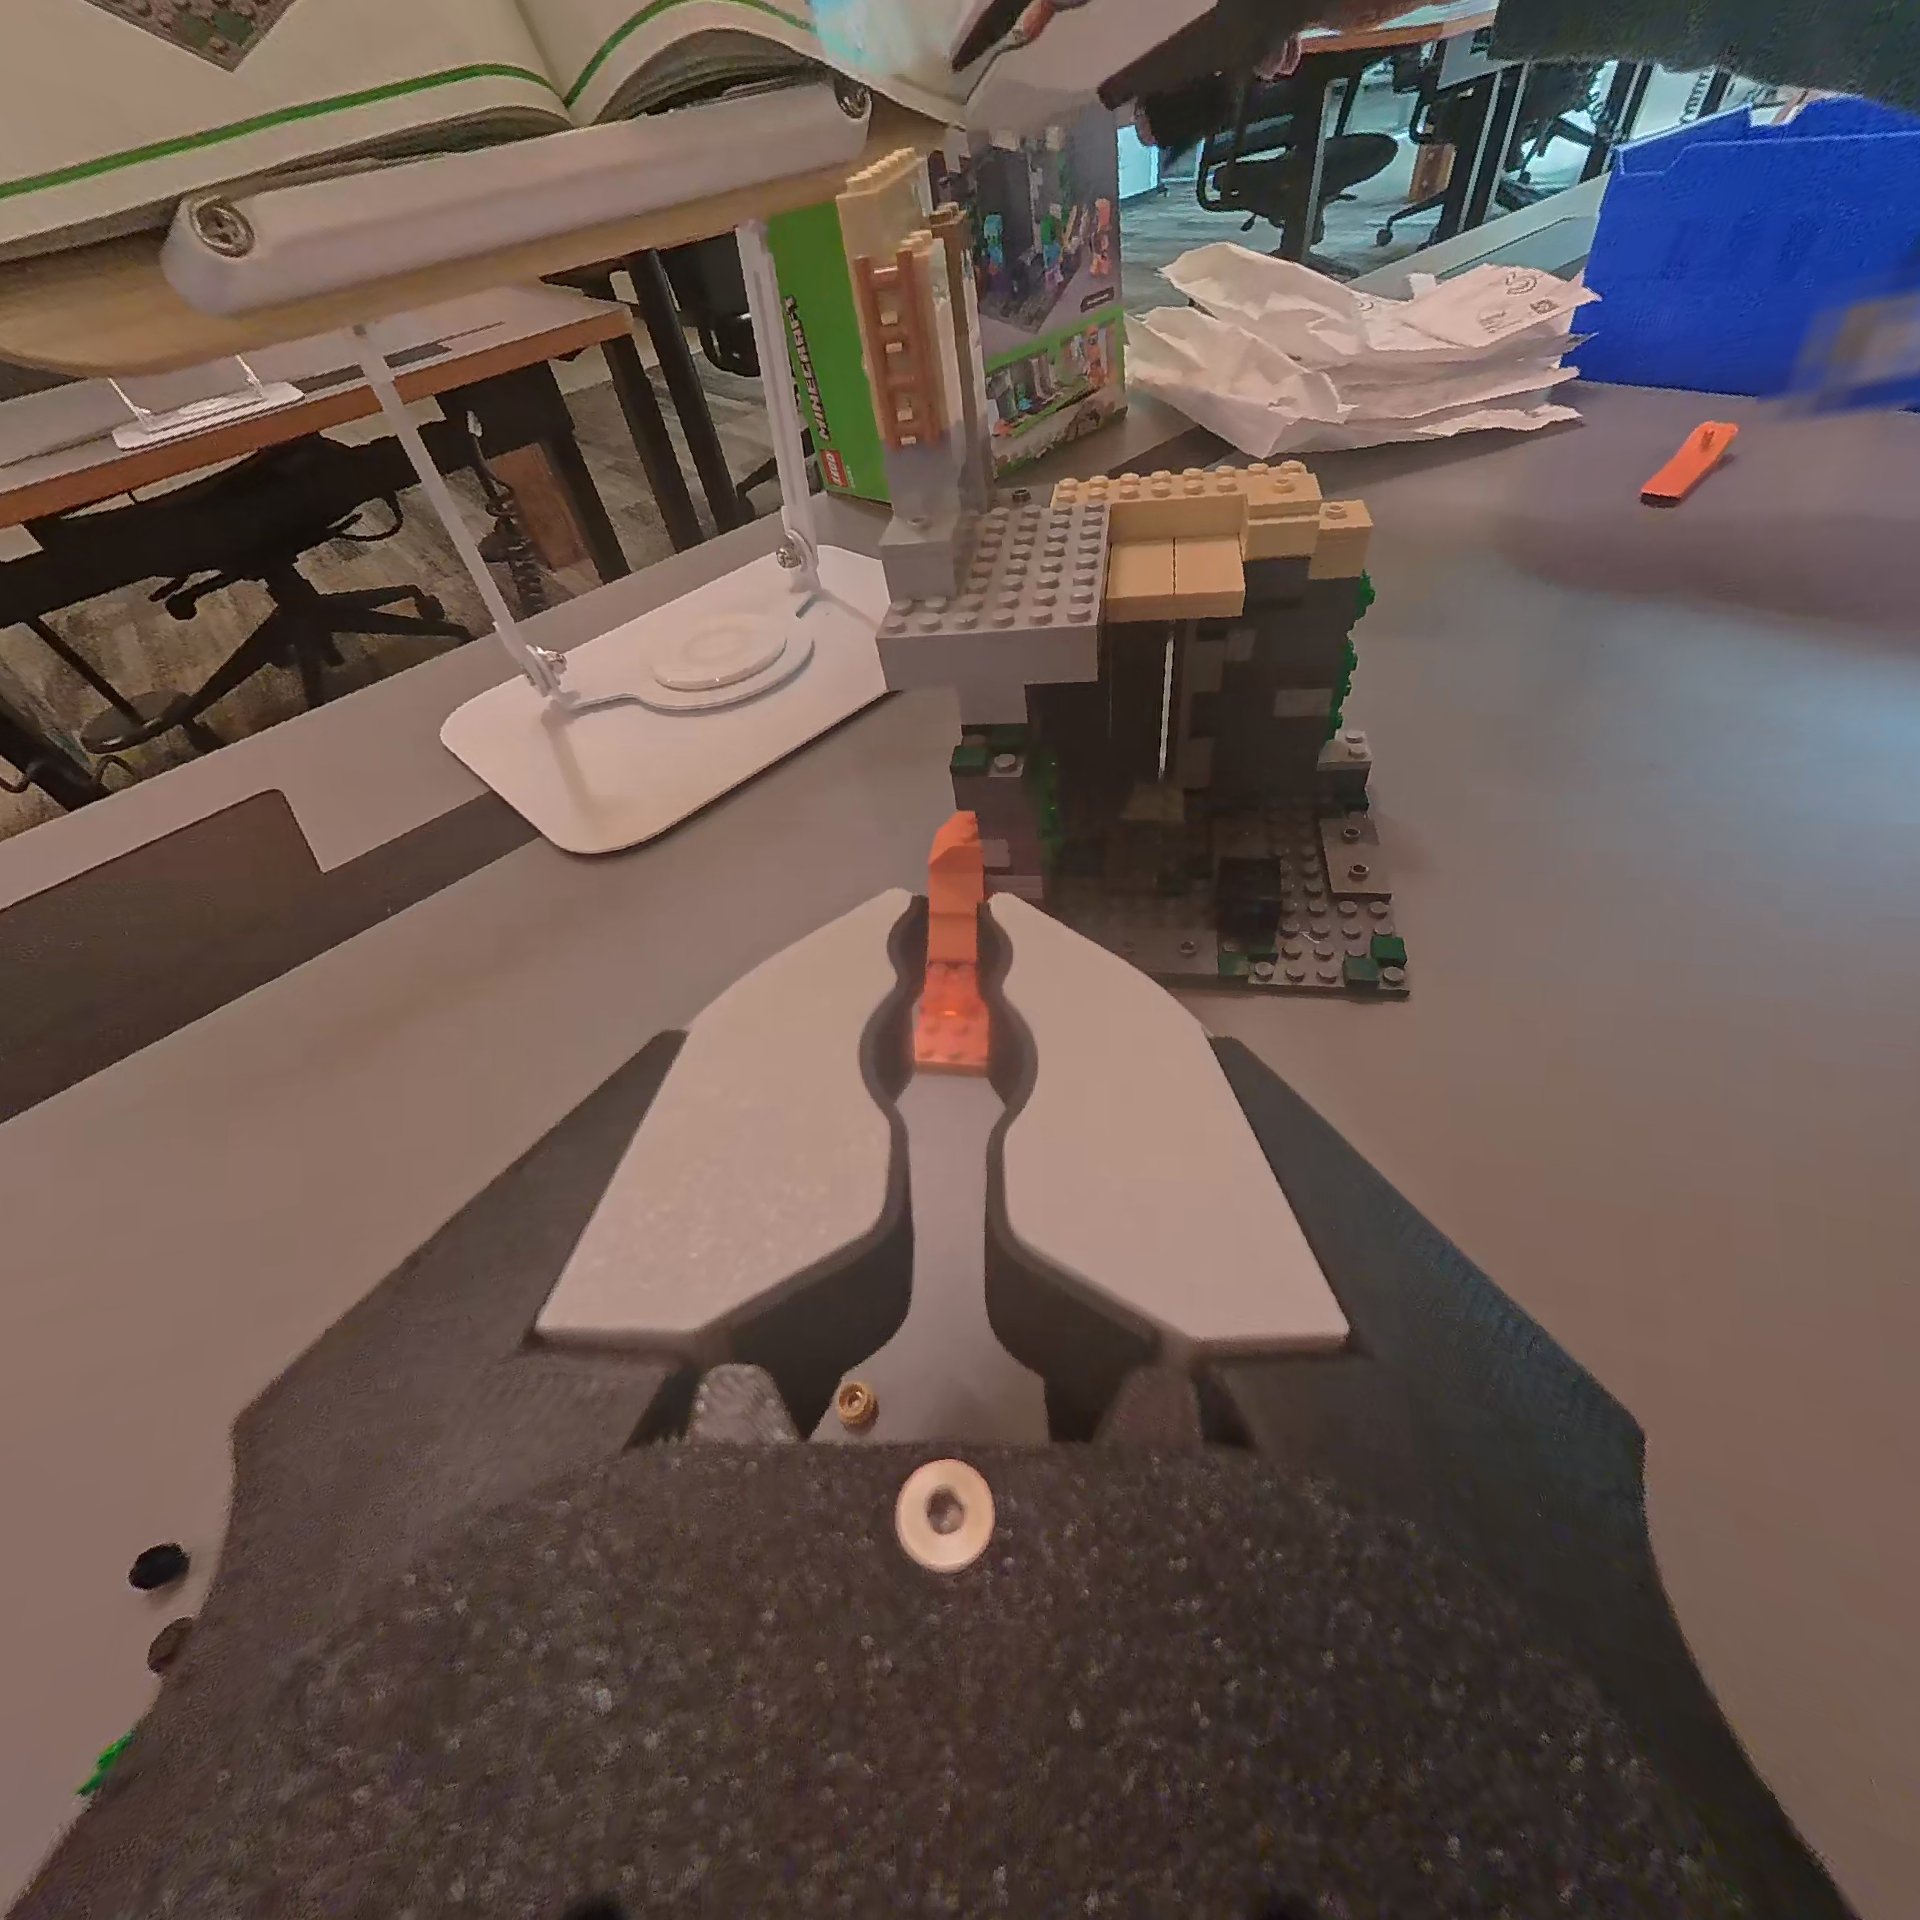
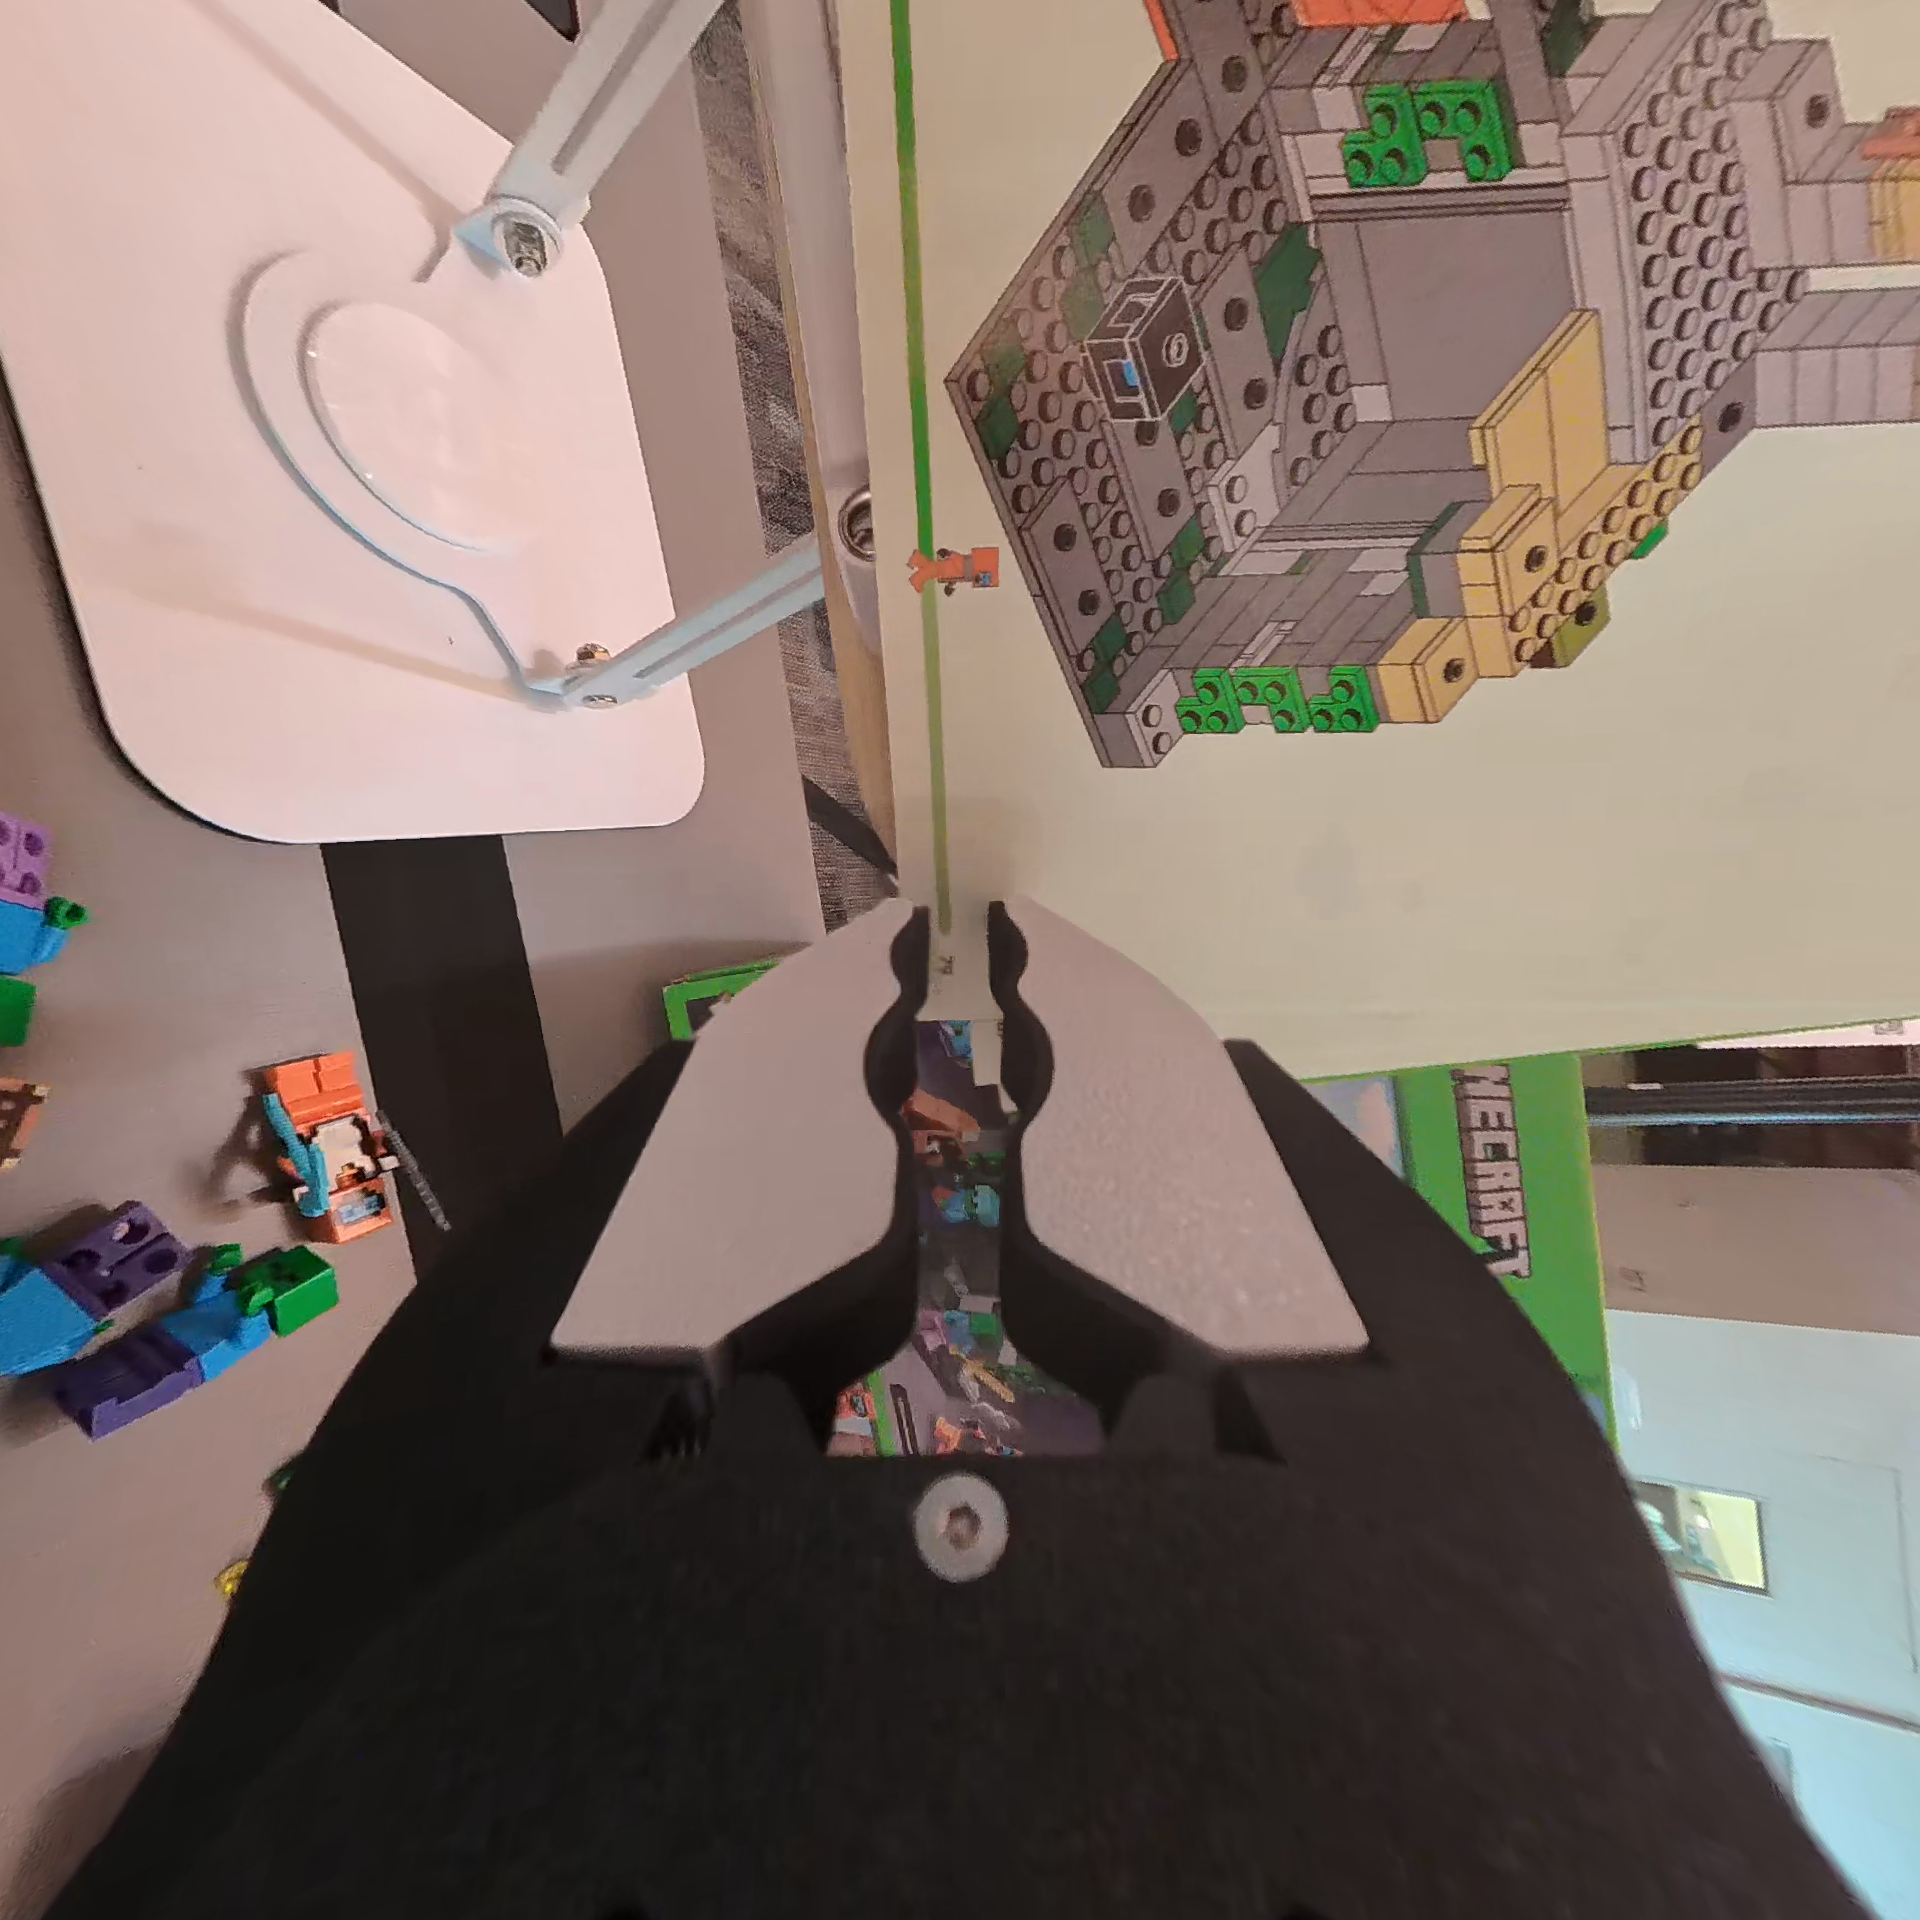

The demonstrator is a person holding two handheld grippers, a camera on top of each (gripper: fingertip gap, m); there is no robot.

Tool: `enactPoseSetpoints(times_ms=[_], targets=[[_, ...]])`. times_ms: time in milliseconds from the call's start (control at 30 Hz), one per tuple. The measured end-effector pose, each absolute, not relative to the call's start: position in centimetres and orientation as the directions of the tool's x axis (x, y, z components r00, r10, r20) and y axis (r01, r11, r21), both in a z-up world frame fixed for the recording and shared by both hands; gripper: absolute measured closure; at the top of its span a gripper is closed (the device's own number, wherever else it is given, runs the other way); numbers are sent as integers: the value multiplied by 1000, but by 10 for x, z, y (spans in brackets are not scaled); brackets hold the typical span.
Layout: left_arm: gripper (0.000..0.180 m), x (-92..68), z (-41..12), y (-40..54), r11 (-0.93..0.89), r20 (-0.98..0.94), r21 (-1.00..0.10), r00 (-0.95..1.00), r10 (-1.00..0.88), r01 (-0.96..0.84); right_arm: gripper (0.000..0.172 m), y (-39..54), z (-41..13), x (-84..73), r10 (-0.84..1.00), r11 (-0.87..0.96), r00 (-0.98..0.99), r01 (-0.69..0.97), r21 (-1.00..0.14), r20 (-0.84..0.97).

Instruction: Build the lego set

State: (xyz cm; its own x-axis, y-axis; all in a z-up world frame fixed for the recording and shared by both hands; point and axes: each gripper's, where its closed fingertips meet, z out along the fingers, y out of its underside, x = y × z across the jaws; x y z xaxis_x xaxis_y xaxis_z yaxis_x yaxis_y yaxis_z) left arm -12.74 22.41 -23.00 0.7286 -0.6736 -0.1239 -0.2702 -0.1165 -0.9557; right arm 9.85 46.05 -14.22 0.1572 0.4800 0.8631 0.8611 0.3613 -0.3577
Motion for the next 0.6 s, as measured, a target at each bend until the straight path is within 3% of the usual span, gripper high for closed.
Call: enactPoseSetpoints(times_ms=[100,233,333,600], targets=[[172,-127,-230,224,-119,-122,-955,727,-676,-270,167,462,-140,99,470,362,144,868,-339,871],[172,-127,-229,224,-116,-123,-956,726,-677,-270,153,459,-145,99,445,377,108,878,-295,889],[172,-127,-229,224,-114,-121,-957,727,-676,-265,152,460,-144,100,373,391,96,886,-250,923],[172,-127,-229,224,-116,-119,-957,726,-677,-265,165,463,-144,101,335,390,80,895,-216,939]])
